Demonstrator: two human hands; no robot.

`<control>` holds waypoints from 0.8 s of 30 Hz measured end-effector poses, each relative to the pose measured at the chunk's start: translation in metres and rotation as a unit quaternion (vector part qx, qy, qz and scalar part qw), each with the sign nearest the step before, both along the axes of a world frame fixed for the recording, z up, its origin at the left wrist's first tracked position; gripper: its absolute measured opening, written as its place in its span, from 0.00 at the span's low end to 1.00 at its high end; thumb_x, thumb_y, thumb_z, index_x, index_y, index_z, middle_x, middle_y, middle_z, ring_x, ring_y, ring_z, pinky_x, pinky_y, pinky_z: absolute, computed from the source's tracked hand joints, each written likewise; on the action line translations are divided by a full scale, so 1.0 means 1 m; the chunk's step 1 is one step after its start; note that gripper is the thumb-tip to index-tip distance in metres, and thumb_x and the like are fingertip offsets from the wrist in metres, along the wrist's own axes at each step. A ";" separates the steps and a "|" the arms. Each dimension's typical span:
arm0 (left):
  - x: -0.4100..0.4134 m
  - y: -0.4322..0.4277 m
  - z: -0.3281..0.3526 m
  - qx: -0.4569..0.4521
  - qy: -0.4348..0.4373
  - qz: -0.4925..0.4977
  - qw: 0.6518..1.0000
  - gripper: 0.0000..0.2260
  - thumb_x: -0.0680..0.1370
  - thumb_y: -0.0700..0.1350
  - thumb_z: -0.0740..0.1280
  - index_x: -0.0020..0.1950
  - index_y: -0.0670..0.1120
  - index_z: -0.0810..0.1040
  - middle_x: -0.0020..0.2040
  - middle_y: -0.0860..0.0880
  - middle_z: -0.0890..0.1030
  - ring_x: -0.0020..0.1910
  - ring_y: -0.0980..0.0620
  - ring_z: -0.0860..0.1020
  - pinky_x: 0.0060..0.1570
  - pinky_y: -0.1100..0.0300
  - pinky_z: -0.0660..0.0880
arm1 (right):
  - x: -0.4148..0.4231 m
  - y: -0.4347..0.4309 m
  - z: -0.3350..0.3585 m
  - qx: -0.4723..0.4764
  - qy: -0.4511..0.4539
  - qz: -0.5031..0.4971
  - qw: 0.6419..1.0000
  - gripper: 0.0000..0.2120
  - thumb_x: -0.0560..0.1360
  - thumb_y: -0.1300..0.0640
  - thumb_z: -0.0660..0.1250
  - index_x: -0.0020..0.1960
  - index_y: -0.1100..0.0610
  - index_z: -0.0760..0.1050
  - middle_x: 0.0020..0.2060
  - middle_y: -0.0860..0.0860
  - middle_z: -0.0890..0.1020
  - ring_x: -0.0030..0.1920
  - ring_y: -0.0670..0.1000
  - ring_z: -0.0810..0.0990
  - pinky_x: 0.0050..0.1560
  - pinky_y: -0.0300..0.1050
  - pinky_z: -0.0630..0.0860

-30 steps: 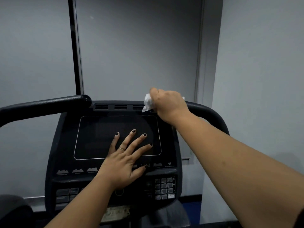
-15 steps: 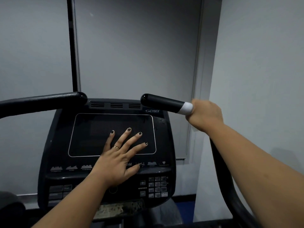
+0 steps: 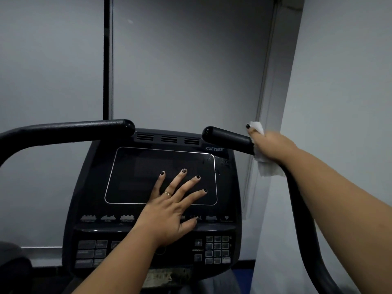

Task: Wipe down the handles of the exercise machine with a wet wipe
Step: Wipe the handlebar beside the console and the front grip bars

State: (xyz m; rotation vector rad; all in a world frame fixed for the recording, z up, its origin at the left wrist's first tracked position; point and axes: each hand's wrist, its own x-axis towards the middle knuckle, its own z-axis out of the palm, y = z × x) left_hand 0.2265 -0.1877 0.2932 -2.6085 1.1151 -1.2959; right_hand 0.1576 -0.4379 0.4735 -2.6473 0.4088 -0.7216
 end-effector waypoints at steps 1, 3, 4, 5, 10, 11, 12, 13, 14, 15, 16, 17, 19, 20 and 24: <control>0.000 0.000 0.000 0.001 0.001 0.001 1.000 0.29 0.74 0.65 0.59 0.75 0.61 0.64 0.79 0.55 0.59 0.79 0.48 0.52 0.72 0.36 0.49 | 0.006 0.013 0.004 -0.038 -0.003 0.002 0.999 0.26 0.81 0.37 0.47 0.46 0.56 0.73 0.47 0.59 0.79 0.47 0.59 0.76 0.49 0.49 0.70; -0.001 0.001 0.001 0.006 0.002 0.001 1.000 0.29 0.74 0.65 0.59 0.75 0.61 0.65 0.79 0.55 0.59 0.79 0.47 0.53 0.71 0.36 0.50 | 0.017 0.043 0.013 -0.092 -0.004 0.020 0.996 0.23 0.82 0.43 0.47 0.58 0.55 0.75 0.56 0.60 0.79 0.53 0.60 0.76 0.52 0.50 0.68; 0.000 0.002 0.002 0.007 0.001 0.000 1.000 0.29 0.74 0.65 0.59 0.74 0.61 0.65 0.79 0.55 0.60 0.79 0.47 0.54 0.71 0.36 0.50 | 0.021 0.058 0.018 -0.101 0.003 0.037 0.994 0.21 0.81 0.46 0.47 0.65 0.51 0.72 0.60 0.59 0.78 0.57 0.60 0.76 0.55 0.50 0.68; 0.000 0.002 0.002 0.007 0.000 -0.001 1.000 0.29 0.74 0.65 0.59 0.74 0.61 0.65 0.79 0.55 0.60 0.79 0.47 0.54 0.71 0.36 0.50 | 0.023 0.071 0.023 -0.105 0.009 0.057 0.993 0.20 0.81 0.48 0.48 0.68 0.47 0.69 0.62 0.58 0.77 0.60 0.59 0.75 0.57 0.51 0.68; 0.001 0.003 0.002 0.007 -0.002 0.004 1.000 0.28 0.75 0.65 0.57 0.75 0.61 0.63 0.79 0.55 0.58 0.79 0.48 0.52 0.72 0.35 0.50 | 0.033 0.110 0.021 -0.168 -0.041 0.015 0.985 0.17 0.79 0.48 0.54 0.61 0.52 0.76 0.56 0.55 0.81 0.55 0.59 0.78 0.47 0.47 0.68; 0.000 0.002 0.002 0.010 0.001 0.002 1.000 0.28 0.75 0.65 0.58 0.75 0.61 0.63 0.79 0.55 0.58 0.79 0.48 0.52 0.72 0.35 0.49 | 0.034 0.109 0.014 -0.206 -0.069 0.010 0.976 0.16 0.77 0.49 0.57 0.58 0.53 0.77 0.54 0.54 0.82 0.54 0.59 0.79 0.45 0.46 0.66; 0.001 0.003 0.002 0.012 0.003 0.002 1.000 0.29 0.75 0.65 0.58 0.75 0.61 0.63 0.79 0.55 0.58 0.79 0.48 0.52 0.72 0.35 0.49 | 0.036 0.107 0.007 -0.251 -0.096 0.025 0.963 0.14 0.76 0.51 0.59 0.57 0.54 0.76 0.52 0.54 0.82 0.52 0.59 0.80 0.43 0.46 0.65; 0.001 0.003 0.002 0.014 0.004 0.003 1.000 0.29 0.75 0.65 0.58 0.75 0.61 0.63 0.79 0.55 0.58 0.79 0.48 0.52 0.73 0.36 0.48 | 0.036 0.102 0.000 -0.292 -0.121 0.047 0.948 0.12 0.75 0.53 0.61 0.57 0.54 0.74 0.51 0.53 0.82 0.51 0.59 0.80 0.41 0.46 0.64; 0.001 0.003 0.002 0.014 0.004 0.006 1.000 0.29 0.74 0.65 0.58 0.75 0.61 0.63 0.79 0.55 0.58 0.79 0.48 0.52 0.73 0.36 0.48 | 0.034 0.093 -0.004 -0.322 -0.136 0.064 0.935 0.12 0.75 0.56 0.63 0.57 0.55 0.71 0.50 0.54 0.82 0.49 0.60 0.80 0.39 0.47 0.64; 0.001 0.003 0.002 0.015 0.003 0.009 1.000 0.29 0.74 0.65 0.58 0.75 0.61 0.63 0.79 0.55 0.58 0.79 0.48 0.52 0.73 0.36 0.48 | 0.031 0.084 -0.006 -0.341 -0.144 0.073 0.926 0.12 0.74 0.58 0.63 0.57 0.57 0.69 0.49 0.54 0.82 0.47 0.61 0.80 0.38 0.48 0.64; 0.001 0.003 0.001 0.014 0.002 0.011 1.000 0.30 0.74 0.65 0.59 0.75 0.61 0.63 0.79 0.55 0.58 0.79 0.48 0.52 0.73 0.36 0.48 | 0.029 0.073 -0.008 -0.349 -0.148 0.073 0.922 0.12 0.74 0.61 0.63 0.57 0.57 0.68 0.48 0.55 0.82 0.46 0.62 0.80 0.37 0.48 0.64; 0.001 0.002 0.001 0.015 0.001 0.012 1.000 0.30 0.74 0.65 0.59 0.76 0.61 0.63 0.79 0.55 0.58 0.79 0.48 0.52 0.73 0.36 0.49 | 0.026 0.061 -0.010 -0.349 -0.152 0.066 0.922 0.11 0.74 0.62 0.63 0.56 0.58 0.68 0.47 0.55 0.82 0.45 0.62 0.80 0.36 0.49 0.64; 0.002 0.004 0.001 0.016 0.001 0.012 1.000 0.30 0.73 0.65 0.59 0.76 0.61 0.63 0.79 0.56 0.57 0.79 0.49 0.52 0.73 0.36 0.50 | 0.023 0.036 -0.016 -0.342 -0.155 0.045 0.926 0.09 0.74 0.60 0.63 0.54 0.58 0.68 0.46 0.55 0.82 0.44 0.62 0.80 0.35 0.49 0.65; 0.002 0.003 0.000 0.018 -0.001 0.011 1.000 0.31 0.74 0.65 0.59 0.76 0.62 0.62 0.79 0.56 0.57 0.79 0.49 0.52 0.73 0.36 0.50 | 0.020 0.023 -0.020 -0.336 -0.152 0.030 0.929 0.09 0.74 0.58 0.64 0.53 0.57 0.69 0.45 0.55 0.82 0.43 0.62 0.80 0.35 0.48 0.65; 0.002 0.001 0.000 0.026 -0.011 0.016 0.999 0.31 0.74 0.65 0.58 0.77 0.61 0.60 0.80 0.55 0.57 0.79 0.48 0.52 0.73 0.35 0.51 | 0.005 -0.021 -0.032 -0.272 -0.134 -0.045 0.952 0.09 0.73 0.56 0.64 0.52 0.56 0.71 0.43 0.56 0.82 0.40 0.60 0.77 0.36 0.47 0.67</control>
